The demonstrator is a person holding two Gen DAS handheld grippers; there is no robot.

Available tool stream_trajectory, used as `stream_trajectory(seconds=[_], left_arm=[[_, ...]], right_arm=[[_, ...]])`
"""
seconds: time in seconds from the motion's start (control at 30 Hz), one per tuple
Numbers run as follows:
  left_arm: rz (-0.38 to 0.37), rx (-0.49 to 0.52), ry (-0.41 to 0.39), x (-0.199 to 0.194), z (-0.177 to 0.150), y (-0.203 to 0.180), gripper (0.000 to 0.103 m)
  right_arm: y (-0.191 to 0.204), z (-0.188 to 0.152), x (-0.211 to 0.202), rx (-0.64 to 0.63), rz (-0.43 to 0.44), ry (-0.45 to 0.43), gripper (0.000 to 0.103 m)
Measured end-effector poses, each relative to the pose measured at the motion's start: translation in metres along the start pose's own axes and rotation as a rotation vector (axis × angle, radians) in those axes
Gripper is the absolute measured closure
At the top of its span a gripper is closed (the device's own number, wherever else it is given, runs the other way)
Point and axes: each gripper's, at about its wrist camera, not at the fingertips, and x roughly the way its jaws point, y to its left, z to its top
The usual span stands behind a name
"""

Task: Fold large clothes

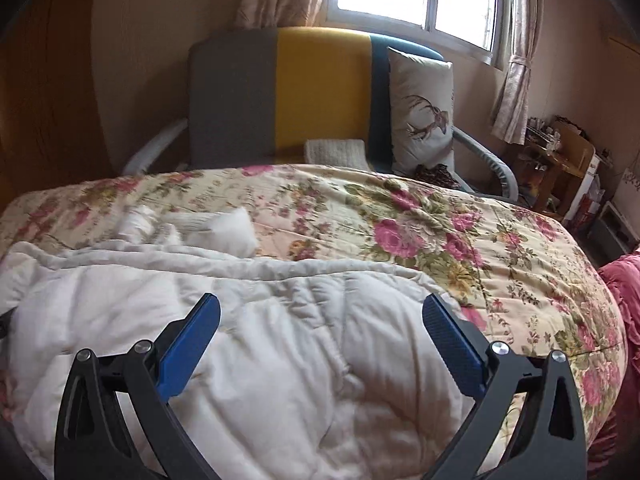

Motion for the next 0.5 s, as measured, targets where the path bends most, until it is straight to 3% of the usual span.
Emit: stream_trajectory(seconds=[0.13,0.23,0.33,0.5], left_arm=[[0.001,-0.002,0.002,-0.001,-0.001,0.001,0.003],[0.008,-0.003,0.002,-0.003,0.0,0.001,0.003],[0.008,-0.006,0.008,-0.006,-0.002,0.003,0.003],[-0.016,-0.025,0.044,-0.011,-0.003,0.007,0.003]], right_arm=[[0.039,-0.016,-0.037,-0.094,0.079,-0.116,0.002],[0.069,-0.03,-0.04,-0.198,0.077,-0.167,0.002],[0.087,-0.045,-0.011,-0.3,-0.002,-0.101,0.002],[0.077,-0.06,0.022,-0.229,0.077,-0.047,0.002]])
